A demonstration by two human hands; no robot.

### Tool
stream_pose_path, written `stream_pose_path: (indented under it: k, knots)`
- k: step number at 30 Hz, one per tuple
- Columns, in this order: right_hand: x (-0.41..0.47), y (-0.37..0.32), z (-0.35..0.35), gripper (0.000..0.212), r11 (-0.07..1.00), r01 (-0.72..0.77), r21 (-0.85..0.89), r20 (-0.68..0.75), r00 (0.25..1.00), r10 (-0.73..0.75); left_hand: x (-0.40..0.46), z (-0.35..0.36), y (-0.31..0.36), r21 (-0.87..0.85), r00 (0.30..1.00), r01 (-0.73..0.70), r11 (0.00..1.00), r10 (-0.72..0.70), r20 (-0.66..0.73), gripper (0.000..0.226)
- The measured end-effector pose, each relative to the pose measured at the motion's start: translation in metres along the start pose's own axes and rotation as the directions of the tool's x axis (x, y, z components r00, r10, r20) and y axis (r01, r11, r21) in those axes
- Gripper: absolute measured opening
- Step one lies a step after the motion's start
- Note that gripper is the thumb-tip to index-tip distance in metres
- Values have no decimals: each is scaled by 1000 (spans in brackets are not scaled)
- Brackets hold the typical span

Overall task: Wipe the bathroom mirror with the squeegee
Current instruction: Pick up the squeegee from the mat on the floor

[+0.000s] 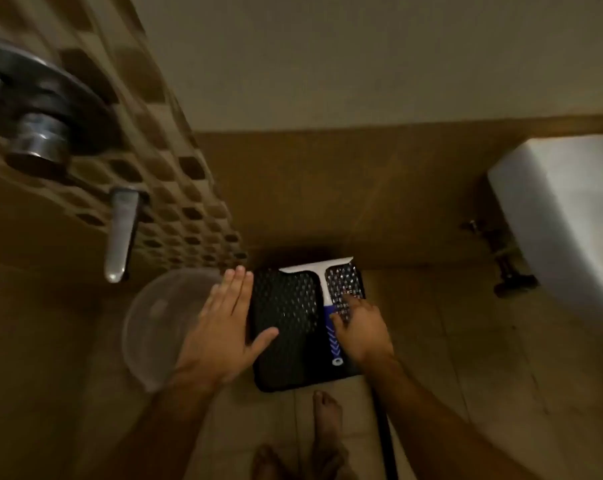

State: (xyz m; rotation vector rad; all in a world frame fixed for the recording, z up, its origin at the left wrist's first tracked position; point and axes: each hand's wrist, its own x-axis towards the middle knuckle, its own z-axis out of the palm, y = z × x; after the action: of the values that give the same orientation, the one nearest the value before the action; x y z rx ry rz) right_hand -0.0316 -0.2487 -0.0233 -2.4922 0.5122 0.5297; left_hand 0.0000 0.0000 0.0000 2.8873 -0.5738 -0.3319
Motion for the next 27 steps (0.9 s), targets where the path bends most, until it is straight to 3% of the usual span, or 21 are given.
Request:
stream_pose_path:
  k: [4,12,16,20,27]
  knots:
    - [25,8,36,47,974,-190,120,150,974,171,21,42,2,3,1000,10,1000,-10,16,97]
    - [57,34,91,39,873,-379,306,189,923,334,23,103,7,-92,998,66,994,-65,12,92]
    - [58,35,98,32,877,-351,328,127,936,327,20,102,3,-80,997,78,994,-76,25,92]
    - [43,23,78,28,798,-313,515,159,950,270,22,76,6,-52,997,74,996,-73,28,94]
    - [-25,4,6,25,856,-176,487,-60,971,233,16,-17,36,4,997,-13,1000,14,-75,93]
